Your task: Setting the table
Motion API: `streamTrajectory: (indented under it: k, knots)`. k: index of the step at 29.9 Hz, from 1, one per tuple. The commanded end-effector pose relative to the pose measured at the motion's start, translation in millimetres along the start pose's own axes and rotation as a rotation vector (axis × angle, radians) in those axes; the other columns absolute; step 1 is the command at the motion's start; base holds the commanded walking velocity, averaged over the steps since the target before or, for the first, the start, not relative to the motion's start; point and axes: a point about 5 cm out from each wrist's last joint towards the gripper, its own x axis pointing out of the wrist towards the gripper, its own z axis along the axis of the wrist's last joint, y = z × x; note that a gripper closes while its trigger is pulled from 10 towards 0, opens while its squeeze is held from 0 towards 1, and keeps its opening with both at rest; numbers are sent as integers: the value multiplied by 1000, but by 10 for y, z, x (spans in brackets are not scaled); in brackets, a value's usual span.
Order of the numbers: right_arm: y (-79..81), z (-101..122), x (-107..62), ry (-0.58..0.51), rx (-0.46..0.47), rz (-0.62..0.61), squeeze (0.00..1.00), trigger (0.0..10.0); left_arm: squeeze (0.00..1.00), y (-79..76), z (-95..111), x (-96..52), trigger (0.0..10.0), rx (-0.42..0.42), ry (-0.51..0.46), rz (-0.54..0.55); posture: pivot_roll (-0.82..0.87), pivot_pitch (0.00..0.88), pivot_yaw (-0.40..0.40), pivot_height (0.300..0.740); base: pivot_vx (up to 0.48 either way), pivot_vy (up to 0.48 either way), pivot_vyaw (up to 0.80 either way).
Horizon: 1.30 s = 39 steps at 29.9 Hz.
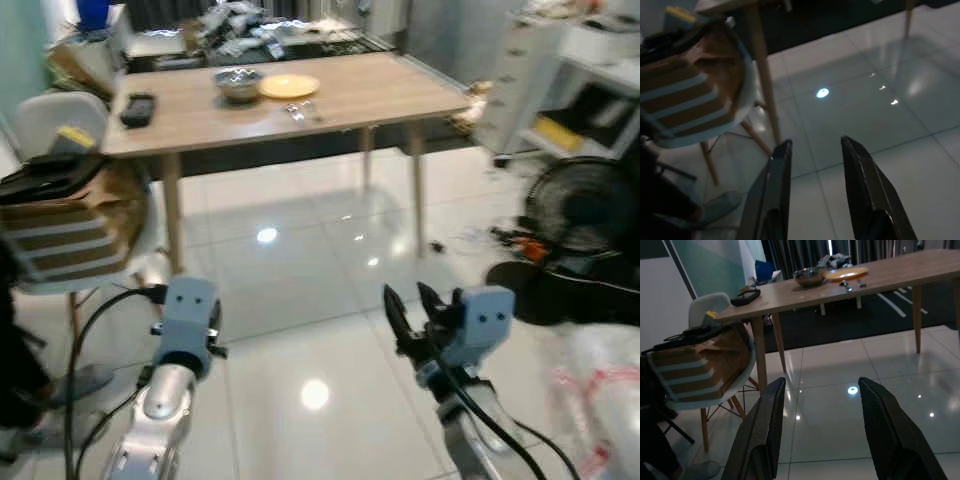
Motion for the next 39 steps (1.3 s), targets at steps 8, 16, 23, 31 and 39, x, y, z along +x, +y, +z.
streamTrajectory:
  k: [8, 16, 23, 31, 39]
  knots:
    - [-146, -26, -46, 18, -10, -70, 0, 10000, 0, -59, -25, -26, 10000, -1, 9, -17, 51, 103, 86, 740, 473, 0, 0]
    - [-244, 15, -36, -3, -18, -142, 0, 10000, 0, -76, -7, -27, 10000, -1, 4, -37, 53, 104, 89, 740, 476, 0, 0]
    - [-312, 107, 18, 21, -298, -76, 0, 10000, 0, -240, 261, -82, 10000, 112, -154, -286, 66, 100, 91, 740, 474, 0, 0]
    - [-517, -207, -105, 185, -388, -80, 0, 10000, 0, -413, 454, -158, 10000, 71, -233, -442, 70, 88, 104, 740, 473, 0, 0]
    - [-568, -251, -120, 186, -269, -148, 0, 10000, 0, -398, 452, -187, 10000, 77, -233, -455, 78, 82, 113, 740, 472, 0, 0]
